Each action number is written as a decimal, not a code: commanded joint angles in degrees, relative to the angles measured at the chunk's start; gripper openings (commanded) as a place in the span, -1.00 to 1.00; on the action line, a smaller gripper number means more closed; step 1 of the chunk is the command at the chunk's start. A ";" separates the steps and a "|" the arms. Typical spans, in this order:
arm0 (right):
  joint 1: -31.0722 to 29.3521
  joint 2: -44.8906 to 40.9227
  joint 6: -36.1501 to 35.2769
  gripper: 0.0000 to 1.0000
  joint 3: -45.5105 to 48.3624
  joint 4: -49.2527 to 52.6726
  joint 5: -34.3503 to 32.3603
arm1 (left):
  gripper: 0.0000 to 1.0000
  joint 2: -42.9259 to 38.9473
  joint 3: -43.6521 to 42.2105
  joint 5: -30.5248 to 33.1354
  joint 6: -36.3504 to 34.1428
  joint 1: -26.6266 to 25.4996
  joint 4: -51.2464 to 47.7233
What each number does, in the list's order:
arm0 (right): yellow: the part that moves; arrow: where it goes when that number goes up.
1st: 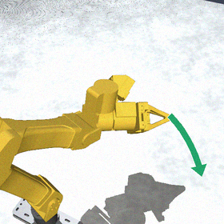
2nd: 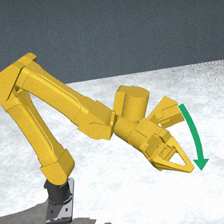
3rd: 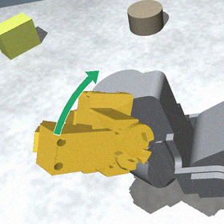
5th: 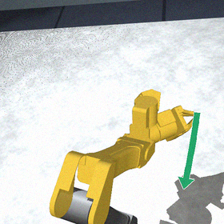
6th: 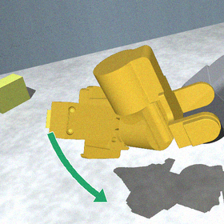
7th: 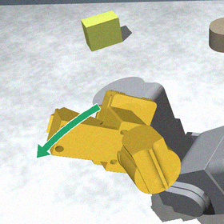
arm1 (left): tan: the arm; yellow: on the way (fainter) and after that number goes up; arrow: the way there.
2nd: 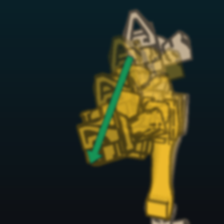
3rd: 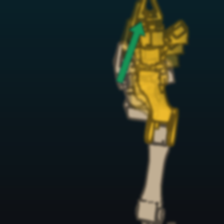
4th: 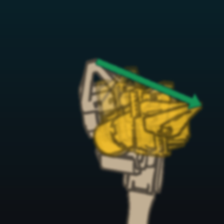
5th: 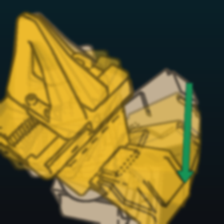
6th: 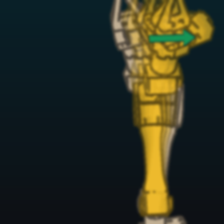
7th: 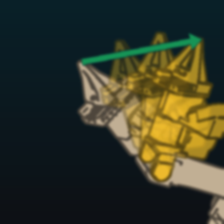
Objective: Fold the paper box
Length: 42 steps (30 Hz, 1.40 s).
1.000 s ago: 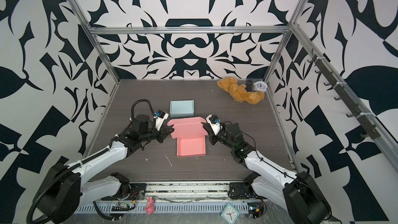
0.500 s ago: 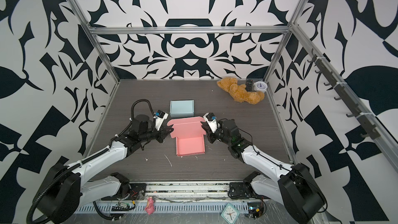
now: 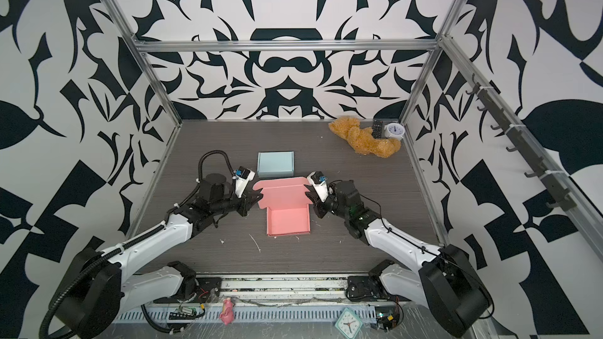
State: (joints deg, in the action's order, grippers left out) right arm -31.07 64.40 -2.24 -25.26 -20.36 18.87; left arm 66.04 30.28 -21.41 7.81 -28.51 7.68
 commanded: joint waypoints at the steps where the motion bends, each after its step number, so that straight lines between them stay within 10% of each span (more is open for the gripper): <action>1: 0.25 -1.80 0.53 -0.63 -2.73 -0.11 -0.39 | -1.00 -0.59 -0.20 0.36 -0.84 0.21 0.20; 20: 0.25 -1.65 0.65 -0.95 -6.34 5.93 -1.12 | -1.00 -0.25 1.29 2.28 -0.06 0.22 -0.84; 42: -6.00 4.55 8.94 -0.80 -7.68 -1.41 -10.99 | -0.99 5.93 2.14 18.62 7.94 -9.28 13.57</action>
State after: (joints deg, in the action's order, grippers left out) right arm -35.46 68.40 4.27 -30.72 -17.54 8.19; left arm 71.26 31.90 -4.71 14.48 -35.73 13.98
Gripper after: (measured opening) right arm 0.095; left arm 0.050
